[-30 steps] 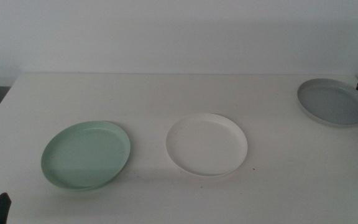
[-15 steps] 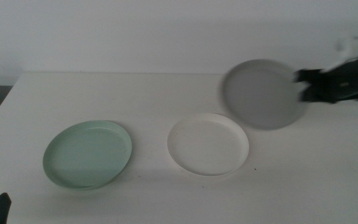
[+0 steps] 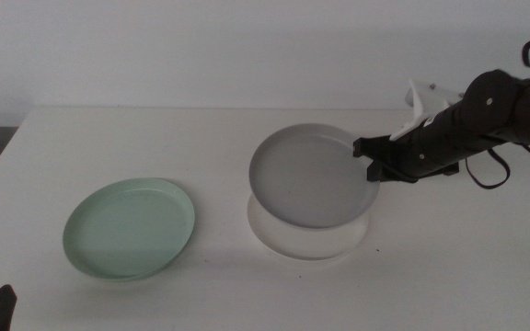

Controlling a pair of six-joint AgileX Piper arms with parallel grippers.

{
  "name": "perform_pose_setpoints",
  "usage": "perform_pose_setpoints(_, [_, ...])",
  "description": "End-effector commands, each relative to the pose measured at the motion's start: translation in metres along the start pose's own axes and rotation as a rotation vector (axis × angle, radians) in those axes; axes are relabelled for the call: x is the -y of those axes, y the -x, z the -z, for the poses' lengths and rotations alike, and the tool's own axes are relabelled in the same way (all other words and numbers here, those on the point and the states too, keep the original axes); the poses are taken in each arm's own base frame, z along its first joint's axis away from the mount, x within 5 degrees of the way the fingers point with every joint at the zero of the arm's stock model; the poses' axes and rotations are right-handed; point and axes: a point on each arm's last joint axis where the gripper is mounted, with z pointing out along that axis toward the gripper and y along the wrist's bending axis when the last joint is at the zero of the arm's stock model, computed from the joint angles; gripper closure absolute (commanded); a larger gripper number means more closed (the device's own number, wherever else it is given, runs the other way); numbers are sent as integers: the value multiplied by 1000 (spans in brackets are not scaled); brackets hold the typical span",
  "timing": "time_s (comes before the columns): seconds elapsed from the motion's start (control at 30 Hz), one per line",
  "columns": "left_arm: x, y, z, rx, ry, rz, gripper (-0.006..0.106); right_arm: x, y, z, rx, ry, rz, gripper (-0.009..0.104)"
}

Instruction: Stack the three bowls on top of each other.

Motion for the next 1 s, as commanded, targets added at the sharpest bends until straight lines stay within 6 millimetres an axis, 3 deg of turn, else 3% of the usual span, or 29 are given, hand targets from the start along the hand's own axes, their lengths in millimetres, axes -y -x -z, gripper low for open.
perform_pose_setpoints(0.0, [0, 1, 0, 17, 0, 8, 7, 1, -1, -5, -1, -9, 8, 98])
perform_pose_setpoints(0.4, [0, 1, 0, 17, 0, 8, 7, 7, -10, -31, -59, -32, 13, 98])
perform_pose_setpoints(0.73, [0, 1, 0, 17, 0, 8, 7, 0, -12, -32, -60, -23, 50, 97])
perform_pose_setpoints(0.87, [0, 1, 0, 17, 0, 2, 7, 0, -12, -32, -56, -23, 50, 74])
perform_pose_setpoints(0.97, [0, 1, 0, 17, 0, 2, 7, -1, -12, -30, -66, -22, 52, 46])
